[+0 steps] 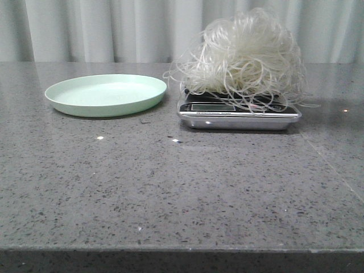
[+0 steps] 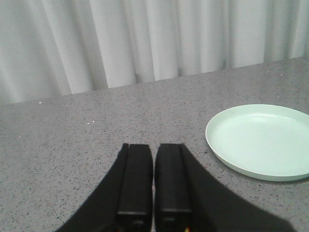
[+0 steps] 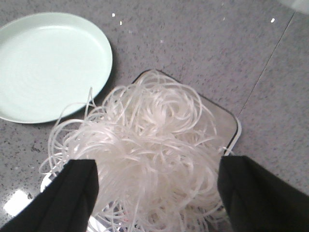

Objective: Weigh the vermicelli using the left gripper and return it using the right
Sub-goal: 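Lower the right gripper onto the vermicelli on the scale and grasp it, then lift the vermicelli with the right gripper and carry it to the plate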

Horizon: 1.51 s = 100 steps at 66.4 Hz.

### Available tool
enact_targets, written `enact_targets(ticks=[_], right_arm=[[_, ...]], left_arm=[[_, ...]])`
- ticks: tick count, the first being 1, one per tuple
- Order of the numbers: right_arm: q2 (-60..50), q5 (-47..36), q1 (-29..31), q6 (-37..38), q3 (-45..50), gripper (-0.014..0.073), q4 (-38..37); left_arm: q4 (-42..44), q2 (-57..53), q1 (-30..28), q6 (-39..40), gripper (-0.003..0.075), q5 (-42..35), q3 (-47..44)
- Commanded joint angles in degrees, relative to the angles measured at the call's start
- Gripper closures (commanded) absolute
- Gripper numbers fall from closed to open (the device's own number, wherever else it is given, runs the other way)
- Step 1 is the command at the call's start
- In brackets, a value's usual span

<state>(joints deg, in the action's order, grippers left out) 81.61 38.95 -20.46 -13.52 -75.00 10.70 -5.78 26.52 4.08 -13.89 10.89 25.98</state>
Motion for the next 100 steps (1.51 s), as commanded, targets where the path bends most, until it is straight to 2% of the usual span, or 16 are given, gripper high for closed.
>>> enact_targets(ticks=[1, 18, 27, 33, 47, 56, 79, 100], right_arm=[[2.8, -2.5, 0.0, -0.6, -2.2, -0.0018, 0.8], [12.2, -1.5, 0.0, -0.6, -2.2, -0.0018, 0.8], [13.2, -0.5, 0.0, -0.6, -2.2, -0.0008, 0.8], [13.1, -0.8, 0.0, -0.6, -2.2, 0.0061, 0.8], [13.1, -0.1, 0.0, -0.6, -2.2, 0.0343, 0.8], [12.5, 0.7, 0.0, -0.6, -2.2, 0.044, 0.8], [6.2, 1.9, 0.0, -0.6, -4.5, 0.0442, 0.4], [4.7, 5.5, 0.0, -0.6, -20.9, 0.0442, 0.7]], left_arm=[[-0.5, 0.2, -0.2, 0.3, 0.0584, -4.8, 1.7], [-0.5, 0.2, -0.2, 0.3, 0.0584, -4.8, 1.7], [-0.5, 0.2, -0.2, 0.3, 0.0584, -4.8, 1.7], [-0.5, 0.2, -0.2, 0.3, 0.0584, -4.8, 1.7], [-0.5, 0.2, -0.2, 0.3, 0.0584, -4.8, 1.7], [-0.5, 0.2, -0.2, 0.3, 0.0584, -4.8, 1.7], [-0.5, 0.2, -0.2, 0.3, 0.0584, -4.8, 1.7], [-0.5, 0.2, -0.2, 0.3, 0.0584, -4.8, 1.7]])
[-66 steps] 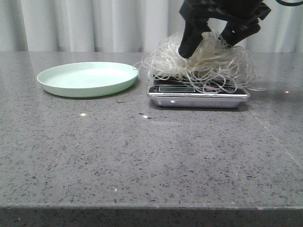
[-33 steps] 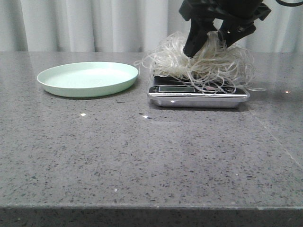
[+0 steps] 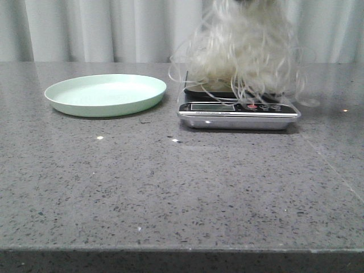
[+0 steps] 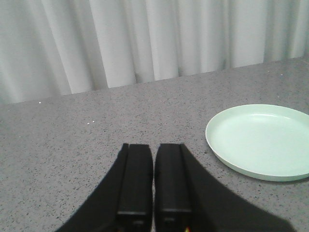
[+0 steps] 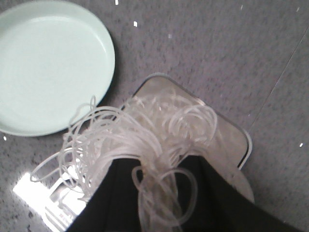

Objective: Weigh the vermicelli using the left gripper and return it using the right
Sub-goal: 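Lift the vermicelli with the right gripper and carry it to the plate, then lower the vermicelli onto the green plate and open the right gripper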

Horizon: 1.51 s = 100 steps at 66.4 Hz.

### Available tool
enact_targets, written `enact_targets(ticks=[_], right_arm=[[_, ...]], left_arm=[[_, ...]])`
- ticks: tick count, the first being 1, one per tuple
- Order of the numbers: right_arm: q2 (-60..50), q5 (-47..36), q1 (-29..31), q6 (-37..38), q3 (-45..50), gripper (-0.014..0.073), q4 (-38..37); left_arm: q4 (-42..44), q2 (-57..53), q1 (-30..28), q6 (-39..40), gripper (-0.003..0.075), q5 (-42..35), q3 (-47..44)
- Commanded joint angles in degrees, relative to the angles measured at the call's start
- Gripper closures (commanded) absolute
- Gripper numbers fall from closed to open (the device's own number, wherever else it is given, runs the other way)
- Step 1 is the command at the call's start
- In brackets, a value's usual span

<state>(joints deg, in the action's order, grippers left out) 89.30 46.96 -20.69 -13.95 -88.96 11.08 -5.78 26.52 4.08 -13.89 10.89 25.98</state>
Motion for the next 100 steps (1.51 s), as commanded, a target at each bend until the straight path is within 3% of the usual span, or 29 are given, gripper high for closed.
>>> enact_targets(ticks=[1, 22, 39, 57, 90, 94, 100], right_arm=[[-2.9, -2.5, 0.3, -0.2, -8.2, 0.0442, 0.6], [5.8, -2.4, -0.7, -0.2, -27.9, 0.0442, 10.3], [17.1, -2.7, -7.8, -0.2, -39.4, 0.0442, 11.5], [26.1, -4.8, -12.2, -0.2, -41.0, 0.0442, 11.4], [30.5, -1.9, -12.3, -0.2, -41.0, 0.044, 11.4], [30.5, -1.8, -12.3, -0.2, -41.0, 0.0418, 11.4], [30.5, -1.8, -12.3, -0.2, -41.0, 0.0307, 11.4]], left_arm=[[-0.5, 0.2, -0.2, 0.3, 0.0584, -4.8, 1.7], [-0.5, 0.2, -0.2, 0.3, 0.0584, -4.8, 1.7], [-0.5, 0.2, -0.2, 0.3, 0.0584, -7.5, 1.7], [-0.5, 0.2, -0.2, 0.3, 0.0584, -8.1, 1.7], [-0.5, 0.2, -0.2, 0.3, 0.0584, -8.1, 1.7], [-0.5, 0.2, -0.2, 0.3, 0.0584, -8.1, 1.7], [-0.5, 0.2, -0.2, 0.3, 0.0584, -8.1, 1.7]])
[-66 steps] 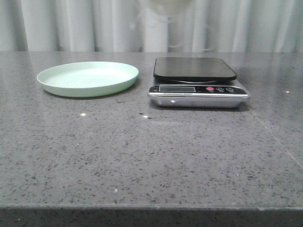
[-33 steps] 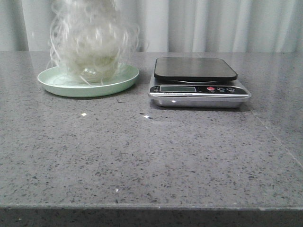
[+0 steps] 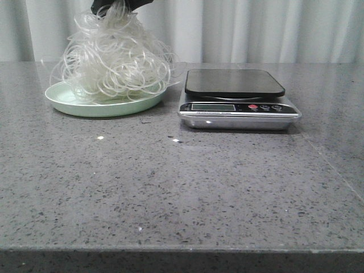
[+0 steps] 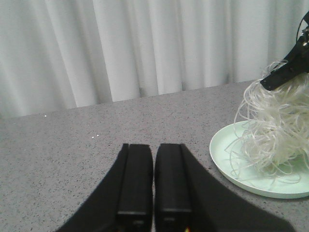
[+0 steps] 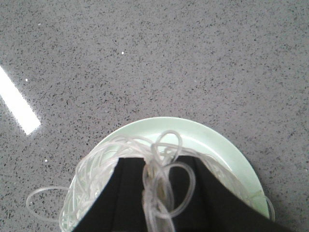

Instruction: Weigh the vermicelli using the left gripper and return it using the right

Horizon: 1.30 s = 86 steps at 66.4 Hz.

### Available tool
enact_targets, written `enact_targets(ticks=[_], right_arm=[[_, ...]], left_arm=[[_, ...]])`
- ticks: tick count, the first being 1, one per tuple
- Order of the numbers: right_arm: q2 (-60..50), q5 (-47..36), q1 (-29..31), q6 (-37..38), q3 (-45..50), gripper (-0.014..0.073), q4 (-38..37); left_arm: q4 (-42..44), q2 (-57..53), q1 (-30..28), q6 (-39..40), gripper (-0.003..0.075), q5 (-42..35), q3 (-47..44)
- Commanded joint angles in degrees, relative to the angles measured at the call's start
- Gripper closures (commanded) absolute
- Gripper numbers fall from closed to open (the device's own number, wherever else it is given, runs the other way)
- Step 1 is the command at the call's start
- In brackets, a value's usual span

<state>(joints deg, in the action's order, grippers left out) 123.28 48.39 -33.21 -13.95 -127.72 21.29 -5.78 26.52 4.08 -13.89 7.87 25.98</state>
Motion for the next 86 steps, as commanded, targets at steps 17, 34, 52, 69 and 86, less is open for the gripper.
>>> enact_targets(ticks=[17, 34, 52, 69, 86], right_arm=[[-3.4, -2.0, 0.3, -0.2, -2.6, 0.0008, 1.2], [-6.2, 3.2, 1.2, -0.2, -6.2, 0.0013, -1.9], [-13.6, 4.9, 7.2, 0.0, -6.5, 0.0015, -2.5], [-19.1, 9.9, 14.9, 0.0, -6.5, 0.0018, -2.5], [-22.3, 14.4, 21.8, 1.0, -6.5, 0.0432, -2.5]], left_arm=[[-0.5, 0.2, -0.2, 0.3, 0.0584, -5.1, 1.7], [-0.5, 0.2, -0.2, 0.3, 0.0584, -4.9, 1.7], [-0.5, 0.2, -0.2, 0.3, 0.0584, -4.9, 1.7], [-0.5, 0.2, -0.2, 0.3, 0.0584, -4.9, 1.7], [-0.5, 0.2, -0.2, 0.3, 0.0584, -4.9, 1.7]])
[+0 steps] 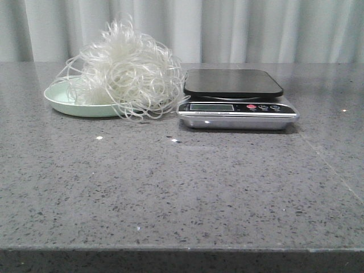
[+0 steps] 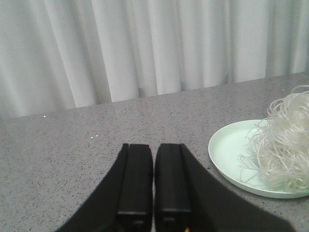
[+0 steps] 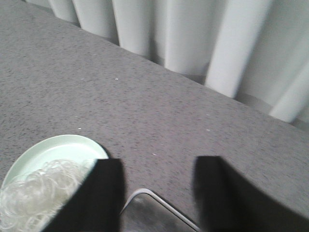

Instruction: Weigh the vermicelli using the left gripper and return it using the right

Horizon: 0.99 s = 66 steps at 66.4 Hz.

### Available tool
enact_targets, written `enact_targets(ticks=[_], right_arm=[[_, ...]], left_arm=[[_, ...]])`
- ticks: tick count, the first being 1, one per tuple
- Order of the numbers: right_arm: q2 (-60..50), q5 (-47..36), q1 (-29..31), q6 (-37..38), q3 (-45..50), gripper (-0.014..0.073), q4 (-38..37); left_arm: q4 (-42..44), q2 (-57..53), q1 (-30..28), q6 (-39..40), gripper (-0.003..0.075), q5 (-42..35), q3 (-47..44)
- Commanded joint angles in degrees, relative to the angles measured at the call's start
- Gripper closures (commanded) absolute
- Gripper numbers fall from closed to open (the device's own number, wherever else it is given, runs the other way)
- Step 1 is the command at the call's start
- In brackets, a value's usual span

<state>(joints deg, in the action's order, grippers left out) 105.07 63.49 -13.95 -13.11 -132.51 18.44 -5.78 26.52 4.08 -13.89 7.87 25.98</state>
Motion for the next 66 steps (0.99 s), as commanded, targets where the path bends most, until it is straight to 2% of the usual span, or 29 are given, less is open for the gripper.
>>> enact_targets(ticks=[1, 19, 30, 42, 53, 66], right_arm=[[-4.2, -0.5, 2.6, 0.1, -1.7, 0.0447, 0.4], [-5.1, 0.0, 4.4, 1.3, -0.1, 0.044, 0.4], [-5.5, -4.6, 4.4, 1.3, 8.1, 0.044, 0.3], [-10.4, -14.7, 4.4, 1.3, 25.8, 0.0441, -0.4], [-20.3, -29.6, 4.4, 1.3, 45.0, 0.0441, -3.1], [-33.1, -44.7, 4.5, 1.3, 63.3, 0.0441, -7.1]], left_arm=[[-0.5, 0.2, -0.2, 0.3, 0.0584, -4.9, 1.7], [-0.5, 0.2, -0.2, 0.3, 0.0584, -4.9, 1.7], [-0.5, 0.2, -0.2, 0.3, 0.0584, -4.9, 1.7], [-0.5, 0.2, -0.2, 0.3, 0.0584, -4.9, 1.7], [-0.5, 0.2, -0.2, 0.3, 0.0584, -4.9, 1.7], [-0.5, 0.2, -0.2, 0.3, 0.0584, -4.9, 1.7]])
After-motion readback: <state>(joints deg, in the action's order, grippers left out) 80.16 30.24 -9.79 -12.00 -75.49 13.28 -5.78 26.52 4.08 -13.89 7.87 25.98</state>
